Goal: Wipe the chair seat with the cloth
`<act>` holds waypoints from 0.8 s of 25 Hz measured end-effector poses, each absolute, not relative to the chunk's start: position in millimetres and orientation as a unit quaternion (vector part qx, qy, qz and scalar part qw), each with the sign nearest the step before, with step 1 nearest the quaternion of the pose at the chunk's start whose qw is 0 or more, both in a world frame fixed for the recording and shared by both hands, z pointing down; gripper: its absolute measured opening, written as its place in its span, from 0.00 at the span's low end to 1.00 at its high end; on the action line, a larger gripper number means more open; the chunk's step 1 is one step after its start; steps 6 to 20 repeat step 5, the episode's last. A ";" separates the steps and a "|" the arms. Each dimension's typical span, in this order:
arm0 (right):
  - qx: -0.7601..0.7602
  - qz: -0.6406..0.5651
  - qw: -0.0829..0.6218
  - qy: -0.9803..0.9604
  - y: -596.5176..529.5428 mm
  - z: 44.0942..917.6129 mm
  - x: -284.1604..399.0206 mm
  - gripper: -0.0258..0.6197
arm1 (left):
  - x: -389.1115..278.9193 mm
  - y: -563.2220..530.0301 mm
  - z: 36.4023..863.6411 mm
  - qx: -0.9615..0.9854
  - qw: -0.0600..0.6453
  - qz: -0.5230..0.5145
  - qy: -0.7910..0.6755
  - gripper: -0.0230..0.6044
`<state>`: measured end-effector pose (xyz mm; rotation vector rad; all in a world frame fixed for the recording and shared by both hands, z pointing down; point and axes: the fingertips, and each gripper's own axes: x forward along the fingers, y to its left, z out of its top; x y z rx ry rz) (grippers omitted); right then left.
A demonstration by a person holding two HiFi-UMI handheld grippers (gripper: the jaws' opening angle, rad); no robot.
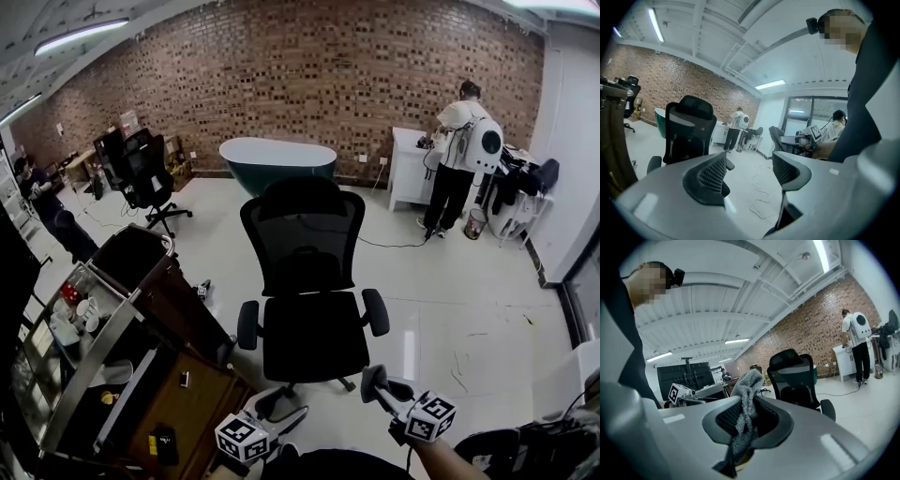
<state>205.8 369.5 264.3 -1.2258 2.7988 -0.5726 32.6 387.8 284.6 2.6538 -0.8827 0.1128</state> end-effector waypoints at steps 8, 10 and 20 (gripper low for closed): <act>-0.387 -0.178 0.021 0.905 370.1 259.6 206.5 0.11 | 31.5 391.2 280.0 0.933 0.168 0.040 -0.316 0.57; -0.387 -0.178 0.021 0.905 370.1 259.6 206.5 0.11 | 31.5 391.2 280.0 0.933 0.168 0.040 -0.316 0.57; -0.387 -0.178 0.021 0.905 370.1 259.6 206.5 0.11 | 31.5 391.2 280.0 0.933 0.168 0.040 -0.316 0.57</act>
